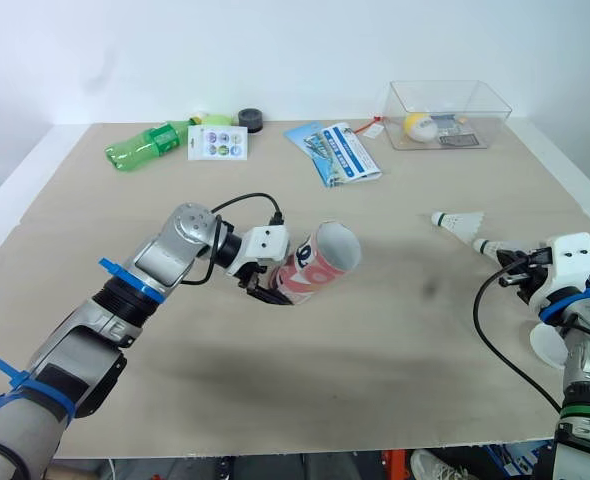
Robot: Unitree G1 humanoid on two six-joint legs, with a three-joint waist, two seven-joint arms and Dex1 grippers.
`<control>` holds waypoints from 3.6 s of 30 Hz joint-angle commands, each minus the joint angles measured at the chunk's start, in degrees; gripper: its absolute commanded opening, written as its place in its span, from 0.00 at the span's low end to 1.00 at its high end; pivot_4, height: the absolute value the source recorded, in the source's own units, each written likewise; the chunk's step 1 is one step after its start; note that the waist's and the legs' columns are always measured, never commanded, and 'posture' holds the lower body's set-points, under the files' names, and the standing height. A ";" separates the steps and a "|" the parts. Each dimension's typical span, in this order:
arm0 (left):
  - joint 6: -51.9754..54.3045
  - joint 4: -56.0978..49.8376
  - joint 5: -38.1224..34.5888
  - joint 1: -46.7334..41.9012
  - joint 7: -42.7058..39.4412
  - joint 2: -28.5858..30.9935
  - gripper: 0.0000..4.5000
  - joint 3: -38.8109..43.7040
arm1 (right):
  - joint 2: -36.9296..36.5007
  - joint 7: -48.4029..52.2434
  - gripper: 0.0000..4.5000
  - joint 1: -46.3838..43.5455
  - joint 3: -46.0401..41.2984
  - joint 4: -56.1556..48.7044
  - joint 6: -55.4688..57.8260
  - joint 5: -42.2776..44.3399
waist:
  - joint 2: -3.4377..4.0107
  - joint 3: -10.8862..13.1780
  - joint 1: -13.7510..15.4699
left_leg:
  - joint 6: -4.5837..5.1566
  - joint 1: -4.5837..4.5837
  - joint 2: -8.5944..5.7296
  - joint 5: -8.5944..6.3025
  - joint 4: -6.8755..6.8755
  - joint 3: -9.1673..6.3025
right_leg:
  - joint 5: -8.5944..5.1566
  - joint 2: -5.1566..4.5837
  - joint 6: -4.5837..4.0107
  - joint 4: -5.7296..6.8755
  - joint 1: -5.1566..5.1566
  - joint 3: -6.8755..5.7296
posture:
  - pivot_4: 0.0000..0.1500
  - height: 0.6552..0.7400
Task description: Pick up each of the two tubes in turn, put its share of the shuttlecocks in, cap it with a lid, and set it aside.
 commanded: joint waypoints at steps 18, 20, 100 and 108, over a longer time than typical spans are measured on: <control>-4.43 4.75 -0.49 -2.59 -1.71 0.02 0.73 0.80 | -7.41 -2.65 0.01 4.85 -2.51 -40.42 3.69 1.29 | 0.03 -0.01 0.04 | 0.00 -0.02 0.00 0.00 0.02 -0.02 | 0.01 0.00 0.01 0.00 -0.02 -0.02 | 1.00 1.00; -4.70 5.86 -0.57 -2.93 -1.74 -0.29 0.73 0.97 | -13.26 6.68 0.01 1.57 1.42 -45.17 2.50 3.64 | 0.17 0.08 -0.02 | 0.00 -0.01 0.01 0.00 0.01 -0.02 | 0.00 0.01 0.00 0.00 -0.02 -0.02 | 1.00 1.00; 1.79 0.16 -1.87 0.35 -0.82 0.60 0.73 1.80 | 5.58 -5.37 0.88 -16.64 8.28 11.43 -3.41 -5.99 | 0.39 0.28 0.02 | 0.04 -0.12 -0.03 0.03 0.21 -0.09 | 0.08 -0.01 0.07 0.05 0.00 -0.06 | 1.00 1.00; 1.40 0.80 -1.70 0.04 -0.84 0.56 0.73 1.72 | 5.80 -5.85 0.09 -19.60 8.33 16.35 -7.03 -6.41 | 0.38 0.28 -0.06 | 0.04 -0.12 -0.04 0.03 0.20 -0.09 | 0.08 -0.02 0.07 0.04 0.00 -0.05 | 1.00 1.00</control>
